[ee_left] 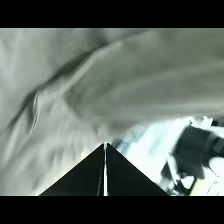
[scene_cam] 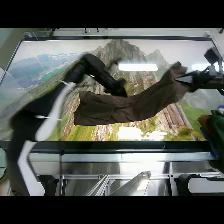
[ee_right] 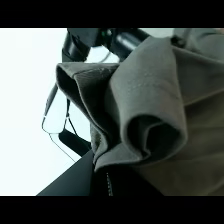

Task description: Fold the shirts.

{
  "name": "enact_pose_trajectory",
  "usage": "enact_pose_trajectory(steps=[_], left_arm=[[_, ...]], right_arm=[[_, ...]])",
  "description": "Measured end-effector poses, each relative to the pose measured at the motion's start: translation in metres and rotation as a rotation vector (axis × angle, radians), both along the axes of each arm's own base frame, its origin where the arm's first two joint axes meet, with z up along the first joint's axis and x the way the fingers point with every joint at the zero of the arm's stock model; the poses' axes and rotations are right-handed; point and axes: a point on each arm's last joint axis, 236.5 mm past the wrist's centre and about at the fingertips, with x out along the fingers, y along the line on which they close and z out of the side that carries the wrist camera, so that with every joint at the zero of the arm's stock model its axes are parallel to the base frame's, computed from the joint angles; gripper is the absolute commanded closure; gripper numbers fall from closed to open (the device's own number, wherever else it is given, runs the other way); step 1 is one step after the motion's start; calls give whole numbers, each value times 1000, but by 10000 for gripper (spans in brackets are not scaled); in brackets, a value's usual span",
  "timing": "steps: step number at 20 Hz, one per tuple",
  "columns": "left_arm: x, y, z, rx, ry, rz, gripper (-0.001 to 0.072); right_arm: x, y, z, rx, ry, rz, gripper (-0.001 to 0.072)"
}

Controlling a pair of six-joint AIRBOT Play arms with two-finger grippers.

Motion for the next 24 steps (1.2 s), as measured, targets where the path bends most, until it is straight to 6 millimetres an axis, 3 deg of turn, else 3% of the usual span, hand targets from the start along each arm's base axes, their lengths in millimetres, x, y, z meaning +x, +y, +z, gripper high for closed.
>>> enact_pose_trajectory(steps=[3, 5, 7, 10, 11, 12, 13, 15, 18, 21, 22, 24], left_arm=[[11, 88, 63, -31, -65, 110, 692], [6, 156, 93, -26, -114, 230, 692], [-12, 213, 112, -20, -155, 357, 692], [-44, 276, 117, 1, -203, 560, 688], [-54, 291, 114, 9, -215, 619, 684], [-62, 302, 111, 14, -225, 668, 684], [-68, 309, 108, 16, -238, 711, 684], [-75, 314, 106, 6, -273, 773, 685], [-79, 301, 103, -13, -297, 764, 684], [-81, 275, 92, -31, -270, 689, 684], [-82, 266, 87, -34, -254, 659, 685], [-85, 247, 77, -43, -223, 599, 684]], right_arm=[[-6, 78, 5, -48, -58, 82, 692], [-12, 144, -8, -102, -81, 127, 692], [-19, 212, -34, -157, -83, 143, 693], [-31, 300, -89, -234, -66, 115, 690], [-33, 320, -105, -244, -63, 97, 605], [-33, 337, -117, -242, -62, 72, 321], [-32, 349, -124, -231, -64, 47, 251], [-23, 357, -125, -203, -81, -1, 251], [6, 330, -92, -151, -146, -67, 251], [39, 268, -46, -143, -213, -133, 251], [47, 241, -38, -176, -218, -156, 250], [56, 184, -41, -297, -189, -192, 240]])
